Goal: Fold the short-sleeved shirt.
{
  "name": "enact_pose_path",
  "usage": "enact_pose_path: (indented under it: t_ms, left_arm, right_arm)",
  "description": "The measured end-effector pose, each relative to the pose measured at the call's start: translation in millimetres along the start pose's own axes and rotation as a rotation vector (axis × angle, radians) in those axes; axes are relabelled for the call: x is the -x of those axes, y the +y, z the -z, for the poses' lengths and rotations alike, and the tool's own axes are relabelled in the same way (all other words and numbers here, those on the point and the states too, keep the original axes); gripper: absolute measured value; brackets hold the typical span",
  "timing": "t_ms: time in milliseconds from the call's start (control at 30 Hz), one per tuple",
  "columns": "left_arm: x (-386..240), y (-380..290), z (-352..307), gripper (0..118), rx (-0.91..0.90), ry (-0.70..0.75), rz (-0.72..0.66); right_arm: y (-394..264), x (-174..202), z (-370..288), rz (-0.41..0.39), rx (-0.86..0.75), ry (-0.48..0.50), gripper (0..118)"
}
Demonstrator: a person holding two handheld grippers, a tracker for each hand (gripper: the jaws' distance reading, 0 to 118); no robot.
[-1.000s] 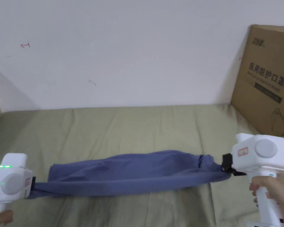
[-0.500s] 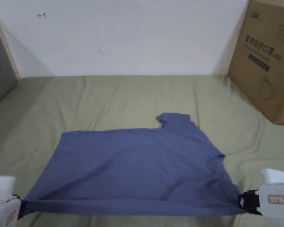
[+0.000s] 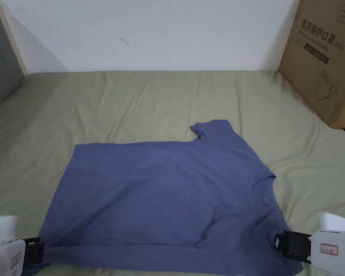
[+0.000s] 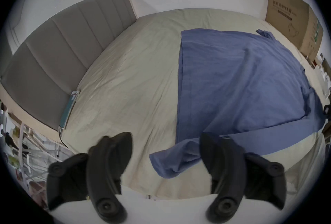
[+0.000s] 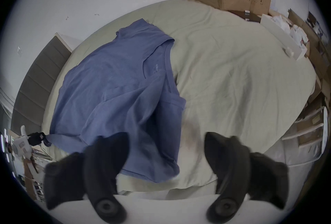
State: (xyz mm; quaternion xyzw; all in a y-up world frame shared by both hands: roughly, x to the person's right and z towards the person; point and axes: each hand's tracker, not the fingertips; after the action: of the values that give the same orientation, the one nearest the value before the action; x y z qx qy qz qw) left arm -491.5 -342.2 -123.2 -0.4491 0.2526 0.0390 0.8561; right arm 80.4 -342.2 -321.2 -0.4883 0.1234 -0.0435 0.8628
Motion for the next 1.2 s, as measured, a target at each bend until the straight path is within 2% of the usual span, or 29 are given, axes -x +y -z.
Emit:
enact_pose_path:
  t_ms: [100,167,200,233,267,300,333,433,467,567,600,633,667,700,733,767,867,900,933,967,1000,1033,1067,1100,1200]
  left_arm:
    - [3.6,-3.9,-17.8,95,-0.014,-0.063,-0.03]
    - [-0.8,-8.2,-34.5,89,-0.022,-0.089,-0.056]
    - [-1.7,-11.3,-39.6,71,-0.038,-0.116,-0.081]
    - [-1.8,-15.4,-44.1,46,-0.054,-0.143,-0.109]
    - [-2.4,-19.5,-47.2,16,-0.052,-0.162,-0.121]
    - [-3.7,-24.6,-48.9,0,-0.059,-0.157,-0.137]
    - [-4.2,-31.6,-48.7,0,-0.064,-0.157,-0.162]
    - [-1.2,-46.0,-40.7,0,-0.016,-0.202,-0.245]
    - [0.2,-47.3,-35.4,0,-0.008,-0.187,-0.254]
    - [3.0,-45.0,-30.8,0,-0.034,-0.147,-0.251]
    - [7.3,-43.2,-28.8,3,-0.041,-0.147,-0.259]
    - [11.6,-40.8,-25.8,19,-0.038,-0.154,-0.264]
    - [16.5,-38.9,-21.4,50,-0.029,-0.154,-0.271]
    - [15.6,-36.3,-21.7,86,-0.005,-0.176,-0.282]
    - [16.8,-35.5,-17.8,101,-0.001,-0.176,-0.284]
    - [18.5,-35.9,-12.1,106,-0.004,-0.18,-0.293]
    - [18.0,-32.3,8.0,105,0.048,-0.205,-0.315]
    - [17.7,-33.0,16.3,92,0.062,-0.204,-0.324]
    - [16.5,-34.9,22.1,65,0.07,-0.208,-0.334]
    - [14.9,-34.7,26.4,32,0.085,-0.217,-0.325]
    - [8.1,-35.8,28.1,23,0.14,-0.199,-0.304]
    - [3.7,-34.6,21.7,16,0.097,-0.197,-0.295]
    - [-0.5,-30.7,13.7,10,0.069,-0.186,-0.223]
    - [-0.6,-27.8,11.2,10,0.055,-0.18,-0.196]
    - [2.8,-27.6,13.8,9,0.084,-0.198,-0.242]
  right_arm:
    - [2.9,7.5,-22.7,-0.054,-0.083,-0.011,94]
    - [3.2,12.6,-32.9,-0.077,-0.088,0.009,94]
    - [2.3,14.4,-36.1,-0.088,-0.092,0.015,92]
    - [-1.3,18.4,-39.7,-0.099,-0.104,0.011,86]
    - [-6.5,22.4,-43.0,-0.113,-0.117,0.009,70]
    - [-11.9,25.5,-44.8,-0.126,-0.126,0.015,31]
    - [-17.9,27.8,-44.0,-0.133,-0.125,0.013,0]
    - [-35.8,33.8,-36.0,-0.102,-0.102,0.015,0]
    - [-39.7,36.1,-32.4,-0.097,-0.055,0.053,0]
    - [-46.6,41.2,-23.2,-0.107,-0.041,0.027,0]
    - [-46.7,40.0,-21.5,-0.107,-0.043,0.023,0]
    - [-46.4,38.9,-21.6,-0.102,-0.044,0.022,0]
    - [-45.5,36.8,-21.6,-0.091,-0.044,0.028,0]
    - [-44.6,35.1,-20.9,-0.082,-0.04,0.033,0]
    - [-44.0,33.6,-20.9,-0.079,-0.036,0.032,0]
    - [-44.1,32.6,-19.7,-0.078,-0.033,0.027,0]
    - [-45.2,29.8,-16.5,-0.085,-0.017,0.011,0]
    - [-45.8,28.5,-15.6,-0.084,-0.01,0.01,0]
    - [-46.6,27.4,-15.0,-0.078,-0.006,0.007,0]
    - [-47.3,25.9,-14.1,-0.073,-0.001,0.007,0]
    - [-47.7,24.9,-13.9,-0.065,0.006,0.006,0]
    - [-47.9,24.2,-13.7,-0.059,0.012,0.0,0]
    - [-48.1,22.7,-13.7,-0.056,0.016,0.0,0]
    - [-47.9,21.3,-14.2,-0.05,0.016,0.002,0]
    - [-42.1,20.7,-15.7,-0.046,0.016,0.008,0]
